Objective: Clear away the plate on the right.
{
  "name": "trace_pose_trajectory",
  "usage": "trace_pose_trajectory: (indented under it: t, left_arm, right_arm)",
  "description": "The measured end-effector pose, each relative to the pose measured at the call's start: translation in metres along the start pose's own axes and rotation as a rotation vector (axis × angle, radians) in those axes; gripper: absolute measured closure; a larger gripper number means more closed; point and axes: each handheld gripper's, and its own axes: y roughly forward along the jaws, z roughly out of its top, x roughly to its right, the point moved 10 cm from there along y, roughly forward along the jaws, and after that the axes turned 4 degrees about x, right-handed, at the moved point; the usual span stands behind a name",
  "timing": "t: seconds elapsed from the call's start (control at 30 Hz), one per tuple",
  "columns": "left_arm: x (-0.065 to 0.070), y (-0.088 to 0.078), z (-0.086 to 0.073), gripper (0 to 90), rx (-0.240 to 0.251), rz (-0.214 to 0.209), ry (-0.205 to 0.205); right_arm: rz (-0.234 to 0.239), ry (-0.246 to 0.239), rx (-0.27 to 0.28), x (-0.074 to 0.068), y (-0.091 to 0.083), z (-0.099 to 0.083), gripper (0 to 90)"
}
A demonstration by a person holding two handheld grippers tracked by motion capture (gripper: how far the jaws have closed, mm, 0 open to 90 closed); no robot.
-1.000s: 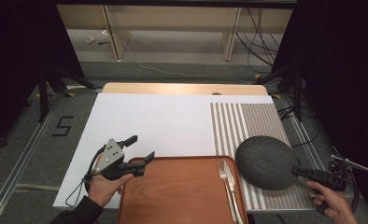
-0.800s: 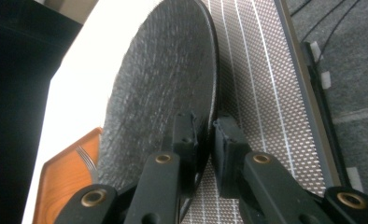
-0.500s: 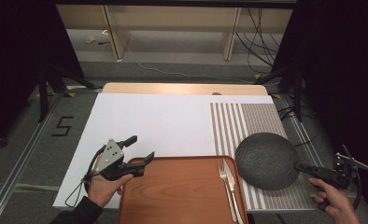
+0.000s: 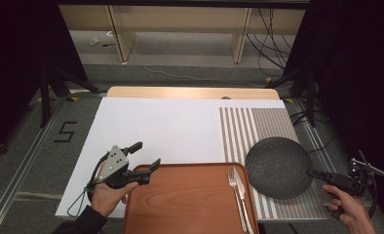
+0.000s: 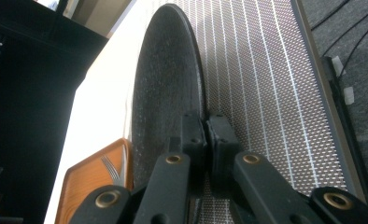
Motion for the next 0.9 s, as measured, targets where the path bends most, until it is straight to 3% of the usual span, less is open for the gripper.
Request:
trace_pose_trajectory:
  t: [0.5,0.7,0.9]
  left_arm:
    - [0.000,0.000,0.000,18.8,0.000,0.000,-0.002]
    - [0.000,0.000,0.000,18.8,0.001,-0.001,-0.001]
    - [0.000,0.000,0.001,18.8,0.003,-0.001,-0.002]
  right_arm:
    - [0.002,0.047,0.041,0.001,-0.005,0.005,87.4]
    - [0.018,0.112,0.084,0.006,-0.010,0.009,86.4]
    - [0.020,0.142,0.110,0.007,-0.013,0.012,86.0]
